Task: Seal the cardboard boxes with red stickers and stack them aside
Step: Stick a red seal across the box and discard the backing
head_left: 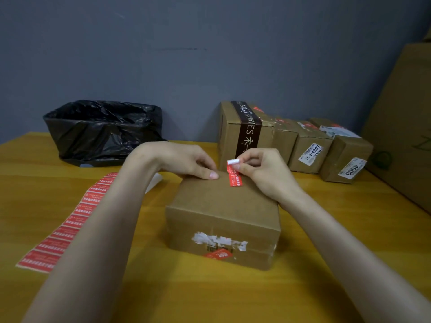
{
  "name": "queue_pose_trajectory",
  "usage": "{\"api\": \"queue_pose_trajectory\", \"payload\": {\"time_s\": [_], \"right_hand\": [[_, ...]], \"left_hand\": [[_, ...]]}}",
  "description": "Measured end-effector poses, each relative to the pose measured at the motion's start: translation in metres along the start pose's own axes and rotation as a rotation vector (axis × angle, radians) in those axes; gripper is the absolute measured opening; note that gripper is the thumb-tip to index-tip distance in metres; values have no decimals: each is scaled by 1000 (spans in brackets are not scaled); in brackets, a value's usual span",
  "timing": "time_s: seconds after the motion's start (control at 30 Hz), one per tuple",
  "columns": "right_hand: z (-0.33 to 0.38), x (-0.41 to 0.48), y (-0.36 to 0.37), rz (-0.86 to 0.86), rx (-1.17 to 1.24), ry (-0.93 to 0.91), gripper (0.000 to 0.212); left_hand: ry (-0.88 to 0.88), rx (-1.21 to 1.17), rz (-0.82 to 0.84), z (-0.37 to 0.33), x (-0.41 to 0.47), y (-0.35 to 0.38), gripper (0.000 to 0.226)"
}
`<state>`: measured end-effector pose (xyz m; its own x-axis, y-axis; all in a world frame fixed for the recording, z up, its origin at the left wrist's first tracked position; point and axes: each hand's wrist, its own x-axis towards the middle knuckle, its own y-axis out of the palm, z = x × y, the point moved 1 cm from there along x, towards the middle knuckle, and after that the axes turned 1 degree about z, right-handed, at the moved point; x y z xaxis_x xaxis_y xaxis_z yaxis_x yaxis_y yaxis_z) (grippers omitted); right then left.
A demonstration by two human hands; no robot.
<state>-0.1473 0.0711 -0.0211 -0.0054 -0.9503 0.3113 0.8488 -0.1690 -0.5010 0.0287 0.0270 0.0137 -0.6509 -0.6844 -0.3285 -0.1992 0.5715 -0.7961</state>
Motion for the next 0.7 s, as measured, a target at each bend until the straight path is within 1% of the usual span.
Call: {"api": "queue_pose_trajectory", "payload": {"time_s": [0.13, 0.23, 0.33, 0.43, 0.53, 0.63, 0.7], "right_hand": [[2, -1, -2, 37, 74, 24, 15], [4, -1, -5, 100, 98, 28, 15], [6, -1, -6, 121, 6, -35, 20], [9, -1, -6, 79, -136, -111, 16], [16, -3, -9, 47, -157, -146, 17], [21, -4, -15, 106, -182, -137, 20], [22, -5, -17, 169, -162, -108, 27]], "left_hand": [[8, -12, 12, -1, 2, -1, 37], [10, -23, 26, -1, 2, -1, 37], [10, -30, 23, -1, 1, -1, 36], [5, -41, 33, 0, 1, -1, 36], [-8, -53, 31, 0, 1, -1, 37], [-10, -42, 18, 1, 2, -1, 38], [-8, -48, 18, 1, 2, -1, 39]]}}
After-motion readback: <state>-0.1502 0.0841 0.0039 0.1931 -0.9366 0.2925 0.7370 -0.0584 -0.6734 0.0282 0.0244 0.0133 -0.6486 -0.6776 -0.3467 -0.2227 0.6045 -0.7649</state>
